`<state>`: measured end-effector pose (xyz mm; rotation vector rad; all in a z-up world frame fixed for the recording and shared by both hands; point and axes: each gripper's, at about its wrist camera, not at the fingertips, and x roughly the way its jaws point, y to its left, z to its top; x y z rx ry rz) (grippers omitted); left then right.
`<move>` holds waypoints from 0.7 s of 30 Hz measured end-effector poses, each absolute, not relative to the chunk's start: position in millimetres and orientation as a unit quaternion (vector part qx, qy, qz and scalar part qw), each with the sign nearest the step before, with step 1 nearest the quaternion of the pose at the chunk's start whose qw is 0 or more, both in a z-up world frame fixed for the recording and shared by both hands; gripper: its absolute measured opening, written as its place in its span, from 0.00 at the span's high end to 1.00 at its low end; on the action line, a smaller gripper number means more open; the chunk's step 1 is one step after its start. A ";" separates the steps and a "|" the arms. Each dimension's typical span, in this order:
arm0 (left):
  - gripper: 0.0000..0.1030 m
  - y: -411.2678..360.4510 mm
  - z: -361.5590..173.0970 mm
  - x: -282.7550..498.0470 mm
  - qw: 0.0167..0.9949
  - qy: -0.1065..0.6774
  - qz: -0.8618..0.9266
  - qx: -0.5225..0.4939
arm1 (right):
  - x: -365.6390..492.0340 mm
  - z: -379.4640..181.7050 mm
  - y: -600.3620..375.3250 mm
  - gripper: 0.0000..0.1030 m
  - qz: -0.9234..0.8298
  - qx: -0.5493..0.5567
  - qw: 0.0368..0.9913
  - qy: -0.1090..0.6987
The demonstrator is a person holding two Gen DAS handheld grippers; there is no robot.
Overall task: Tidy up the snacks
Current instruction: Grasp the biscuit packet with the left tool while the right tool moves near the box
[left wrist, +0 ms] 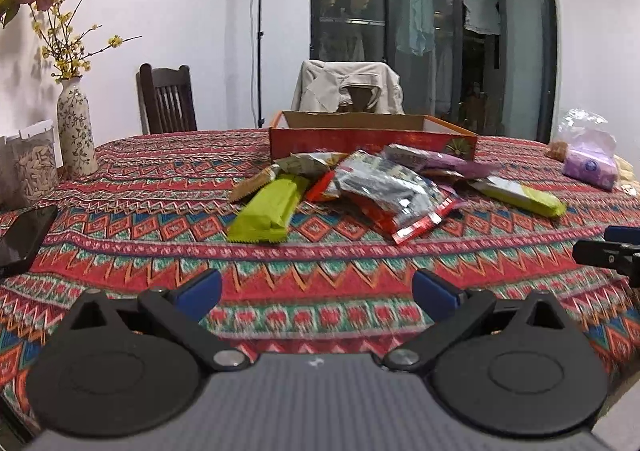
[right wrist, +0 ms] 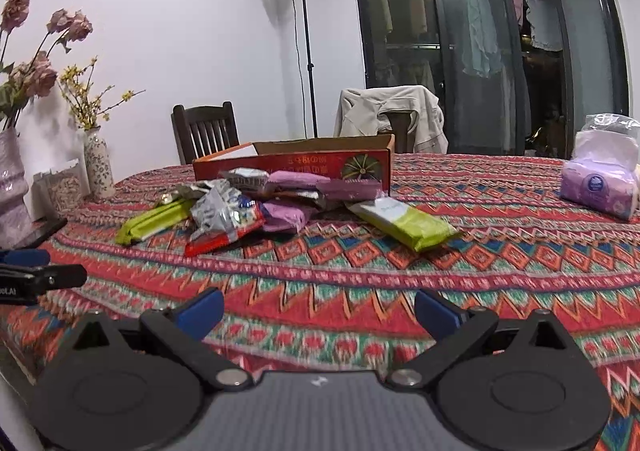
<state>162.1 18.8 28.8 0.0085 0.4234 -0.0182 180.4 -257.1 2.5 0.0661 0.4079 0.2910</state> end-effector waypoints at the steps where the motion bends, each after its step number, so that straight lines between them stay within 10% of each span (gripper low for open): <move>1: 0.00 21.4 31.8 168.4 0.977 0.214 -0.005 0.000 | 186.1 5.0 -255.7 0.01 0.145 0.034 0.967 0.204; 21: 0.17 89.8 57.0 344.6 0.960 0.281 -0.009 0.019 | 317.7 60.7 -149.1 0.37 0.265 -0.002 0.933 0.245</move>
